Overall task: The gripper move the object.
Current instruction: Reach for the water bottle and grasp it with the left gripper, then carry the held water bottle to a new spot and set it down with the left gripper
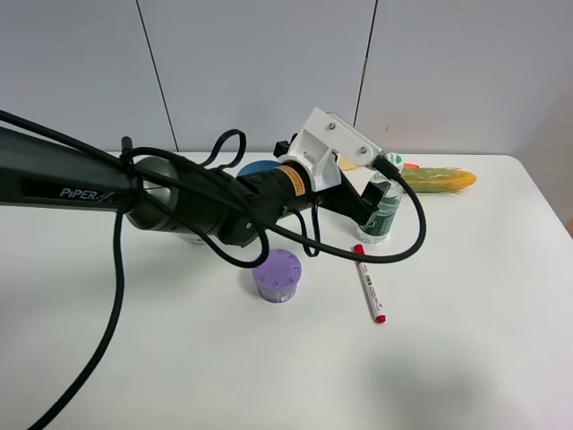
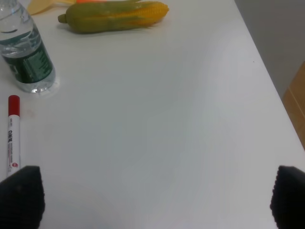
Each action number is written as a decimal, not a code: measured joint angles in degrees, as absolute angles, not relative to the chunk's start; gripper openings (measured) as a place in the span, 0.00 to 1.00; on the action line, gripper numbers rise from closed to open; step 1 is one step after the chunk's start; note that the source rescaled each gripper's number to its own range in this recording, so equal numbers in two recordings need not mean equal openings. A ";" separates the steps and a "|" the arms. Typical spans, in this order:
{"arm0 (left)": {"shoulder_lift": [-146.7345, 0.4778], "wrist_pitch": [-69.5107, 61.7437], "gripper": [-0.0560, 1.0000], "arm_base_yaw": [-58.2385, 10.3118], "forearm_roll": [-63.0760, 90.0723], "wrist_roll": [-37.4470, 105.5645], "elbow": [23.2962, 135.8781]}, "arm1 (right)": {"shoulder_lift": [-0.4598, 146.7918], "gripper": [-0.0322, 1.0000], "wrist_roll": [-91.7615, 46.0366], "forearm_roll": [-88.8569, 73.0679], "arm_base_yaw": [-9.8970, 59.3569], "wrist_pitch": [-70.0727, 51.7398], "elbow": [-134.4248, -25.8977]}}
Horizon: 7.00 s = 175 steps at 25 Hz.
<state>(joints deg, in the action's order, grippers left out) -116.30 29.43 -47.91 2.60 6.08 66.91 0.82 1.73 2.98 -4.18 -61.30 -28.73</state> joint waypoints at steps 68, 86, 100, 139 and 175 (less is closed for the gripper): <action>-139.63 32.85 1.00 -49.63 1.48 -4.22 90.50 | 0.82 1.00 1.73 2.98 -4.18 -61.30 -28.73; -141.40 32.35 0.08 -49.62 0.67 -3.83 90.62 | 0.82 1.00 1.73 2.98 -4.18 -61.30 -28.73; -134.75 21.63 0.08 -49.62 0.61 -4.35 90.45 | 0.82 1.00 1.73 2.98 -4.18 -61.30 -28.73; -73.55 2.41 0.08 -30.28 -3.93 -4.40 53.25 | 0.82 1.00 1.73 2.98 -4.18 -61.30 -28.73; -84.55 47.86 0.08 -20.59 -2.89 -4.89 13.53 | 0.82 1.00 1.73 2.98 -4.18 -61.30 -28.73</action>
<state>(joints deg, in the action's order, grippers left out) -84.55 47.86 -20.59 -2.89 -4.89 13.53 0.82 1.73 2.98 -4.18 -61.30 -28.73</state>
